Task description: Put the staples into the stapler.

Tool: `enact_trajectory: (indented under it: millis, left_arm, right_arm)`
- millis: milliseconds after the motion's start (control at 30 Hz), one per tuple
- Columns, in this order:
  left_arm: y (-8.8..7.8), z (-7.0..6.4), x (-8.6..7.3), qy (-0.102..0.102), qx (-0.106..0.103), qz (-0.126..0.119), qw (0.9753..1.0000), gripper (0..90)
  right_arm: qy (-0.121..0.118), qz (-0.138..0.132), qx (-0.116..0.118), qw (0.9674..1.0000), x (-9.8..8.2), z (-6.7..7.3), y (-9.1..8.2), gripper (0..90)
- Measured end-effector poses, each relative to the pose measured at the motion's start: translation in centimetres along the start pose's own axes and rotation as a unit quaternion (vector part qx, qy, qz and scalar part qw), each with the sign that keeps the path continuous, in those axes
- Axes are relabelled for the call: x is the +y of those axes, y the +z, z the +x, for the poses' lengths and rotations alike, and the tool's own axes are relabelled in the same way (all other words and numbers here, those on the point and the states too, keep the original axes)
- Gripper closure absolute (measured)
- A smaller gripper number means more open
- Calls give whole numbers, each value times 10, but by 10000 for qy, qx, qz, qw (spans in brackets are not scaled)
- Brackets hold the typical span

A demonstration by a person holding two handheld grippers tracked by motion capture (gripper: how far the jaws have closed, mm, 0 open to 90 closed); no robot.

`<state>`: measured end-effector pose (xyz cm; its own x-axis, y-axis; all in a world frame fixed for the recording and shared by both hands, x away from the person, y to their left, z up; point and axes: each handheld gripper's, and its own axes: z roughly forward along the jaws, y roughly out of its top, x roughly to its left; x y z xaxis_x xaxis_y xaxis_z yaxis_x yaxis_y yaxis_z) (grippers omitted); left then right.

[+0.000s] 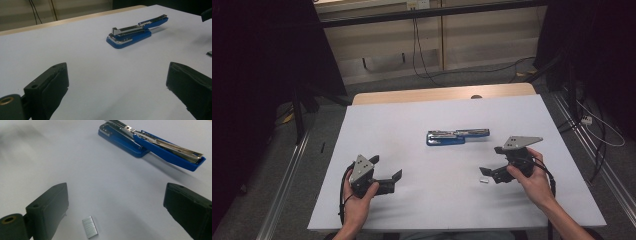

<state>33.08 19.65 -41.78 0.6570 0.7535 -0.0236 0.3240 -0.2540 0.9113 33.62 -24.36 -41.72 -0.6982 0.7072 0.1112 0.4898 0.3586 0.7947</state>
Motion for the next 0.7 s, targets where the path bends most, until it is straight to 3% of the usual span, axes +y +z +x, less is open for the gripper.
enact_trajectory:
  millis: [267, 533, 700]
  left_arm:
    - [5, -2, 2, -14, -52, 9, 10000, 45]
    - [5, 0, 1, -11, -64, 52, 10000, 45]
    - [6, -2, 1, 21, -105, 94, 9999, 44]
  right_arm:
    - [-75, 303, 110, 9995, 1, 4, 4, 67]
    - [-207, 764, 202, 9967, 2, 5, 9, 100]
    - [-244, 968, 319, 9945, 1, 5, 12, 188]
